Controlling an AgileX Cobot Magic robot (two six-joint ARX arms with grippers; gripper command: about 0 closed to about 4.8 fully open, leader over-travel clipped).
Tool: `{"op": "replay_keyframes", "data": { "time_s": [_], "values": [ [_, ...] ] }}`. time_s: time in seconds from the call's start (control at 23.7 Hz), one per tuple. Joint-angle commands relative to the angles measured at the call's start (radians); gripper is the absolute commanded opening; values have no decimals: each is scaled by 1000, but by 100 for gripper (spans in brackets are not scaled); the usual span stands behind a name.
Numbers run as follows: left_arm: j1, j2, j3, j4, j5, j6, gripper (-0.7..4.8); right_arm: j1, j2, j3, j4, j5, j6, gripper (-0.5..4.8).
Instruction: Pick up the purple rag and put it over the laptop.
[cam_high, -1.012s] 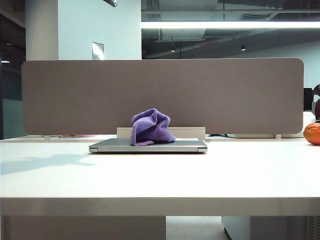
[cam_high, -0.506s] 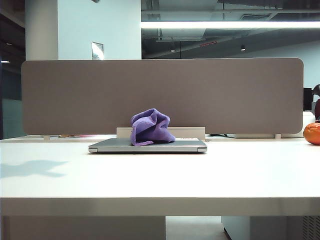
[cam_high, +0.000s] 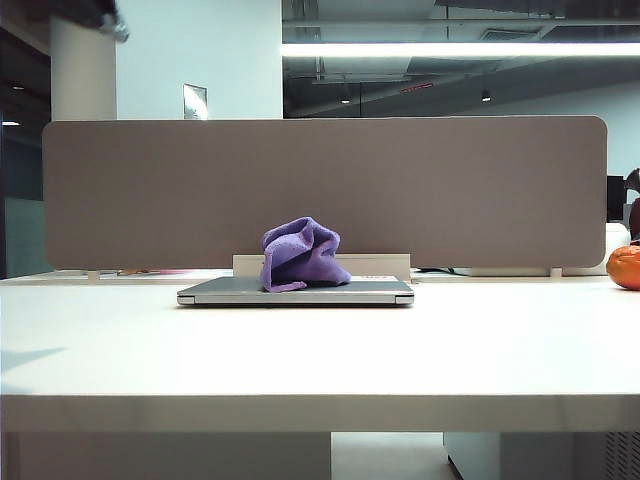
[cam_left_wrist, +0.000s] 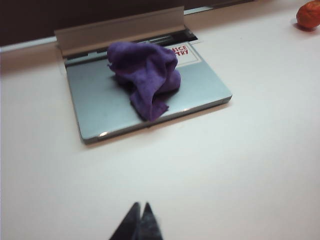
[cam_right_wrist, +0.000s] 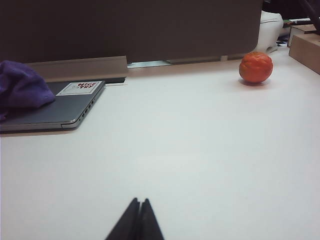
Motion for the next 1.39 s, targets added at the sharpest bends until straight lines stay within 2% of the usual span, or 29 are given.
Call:
{"op": "replay_keyframes", "data": {
  "time_s": [0.04,0.25,0.34,0.63,0.93,1.1,1.39],
  "values": [
    [-1,-83,-93,25,3,-26,-6,0,-2,-3,10,2,-3,22],
    [-1,-245,-246,32,4,-44,-6,1,-2,-3,10,1,-3,22],
    [-1,-280,-263,23,5,-43,-6,2,-2,-3,10,1,-3,22],
    [-1,-294,-262,-37,2,-40,-6,2,-2,-3,10,1,-3,22],
    [-1,-294,-262,-37,2,-39,-6,2,-2,-3,10,1,-3,22],
    [-1,-293,-263,-35,1,-12,-6,2,-2,-3,10,1,-3,22],
    [1,-294,-264,-20,-58,26,-6,2,-2,-3,10,1,-3,22]
  ]
}}
